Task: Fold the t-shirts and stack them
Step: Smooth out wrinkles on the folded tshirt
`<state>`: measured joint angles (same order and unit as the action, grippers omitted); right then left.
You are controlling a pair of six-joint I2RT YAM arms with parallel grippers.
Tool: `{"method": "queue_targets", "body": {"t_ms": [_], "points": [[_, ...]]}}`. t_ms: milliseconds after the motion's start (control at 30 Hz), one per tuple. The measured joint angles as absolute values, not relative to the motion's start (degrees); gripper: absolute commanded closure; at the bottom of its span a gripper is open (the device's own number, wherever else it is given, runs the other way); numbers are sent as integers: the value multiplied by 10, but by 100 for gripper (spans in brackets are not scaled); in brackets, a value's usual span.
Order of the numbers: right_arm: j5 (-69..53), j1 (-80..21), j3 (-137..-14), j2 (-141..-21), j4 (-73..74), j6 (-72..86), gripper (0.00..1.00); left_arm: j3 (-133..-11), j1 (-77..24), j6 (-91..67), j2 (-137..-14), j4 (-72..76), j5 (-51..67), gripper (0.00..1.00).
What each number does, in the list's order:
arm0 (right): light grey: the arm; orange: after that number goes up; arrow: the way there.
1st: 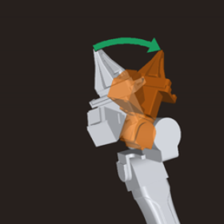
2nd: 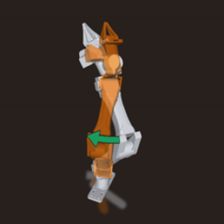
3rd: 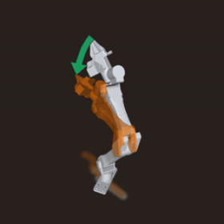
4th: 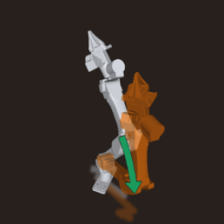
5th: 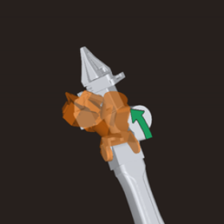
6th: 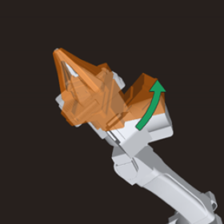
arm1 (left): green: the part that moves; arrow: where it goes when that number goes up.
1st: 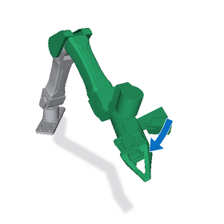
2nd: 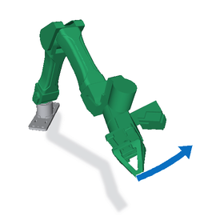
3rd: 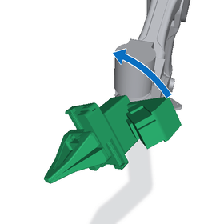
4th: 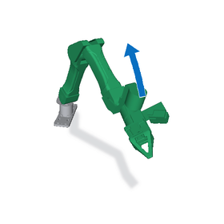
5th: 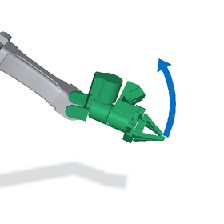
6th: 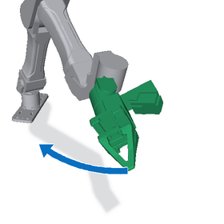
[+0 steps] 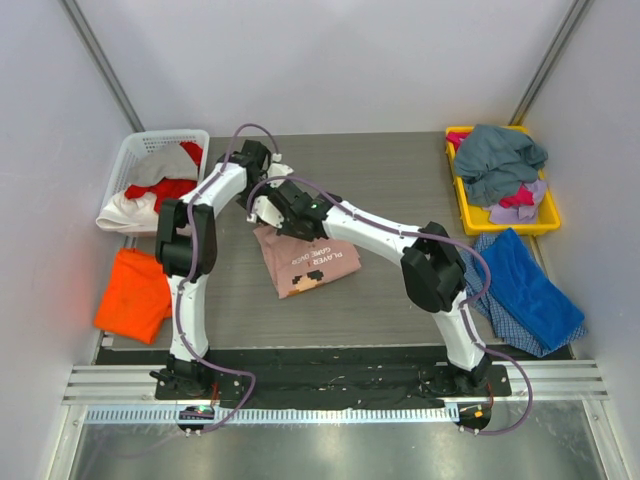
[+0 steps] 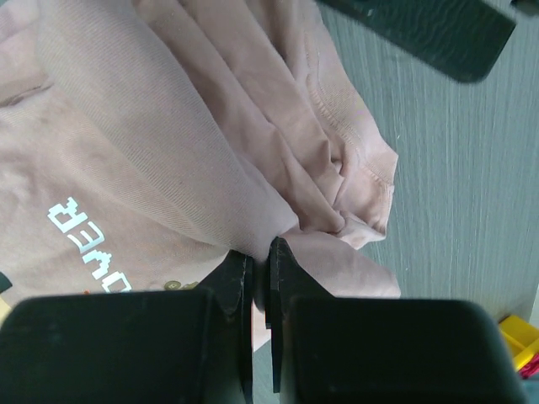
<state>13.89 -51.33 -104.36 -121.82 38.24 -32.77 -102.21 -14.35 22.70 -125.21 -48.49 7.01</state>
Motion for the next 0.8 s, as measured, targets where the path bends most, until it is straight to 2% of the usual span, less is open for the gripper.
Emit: {"method": "queue_targets", "body": {"t_ms": [200,267,300,333,400,433,600,800], "points": [[139,-513,-1065,-1242,381,-331,99,-1022,-147,227,-1252,-485,67,35],[140,-513,-1065,-1247,379,-332,94,-1022,-149,227,-1252,-485,65,35],[142,-513,-1065,-1249,378,-333,91,-1022,-149,227,-1252,-485,64,36],[144,-513,-1064,-1252,375,-334,81,-1022,-149,227,-1252,-484,64,36],[150,-513,-1060,-1254,367,-335,70,-1022,-149,227,-1252,-484,60,35],[154,-513,-1055,-1254,362,-336,61,-1022,-149,227,-1252,-484,59,36],[175,-513,-1033,-1254,340,-341,36,-1022,-149,227,-1252,-482,50,36],[194,-513,-1010,-1254,317,-339,31,-1006,-149,227,-1247,-468,29,36]]}}
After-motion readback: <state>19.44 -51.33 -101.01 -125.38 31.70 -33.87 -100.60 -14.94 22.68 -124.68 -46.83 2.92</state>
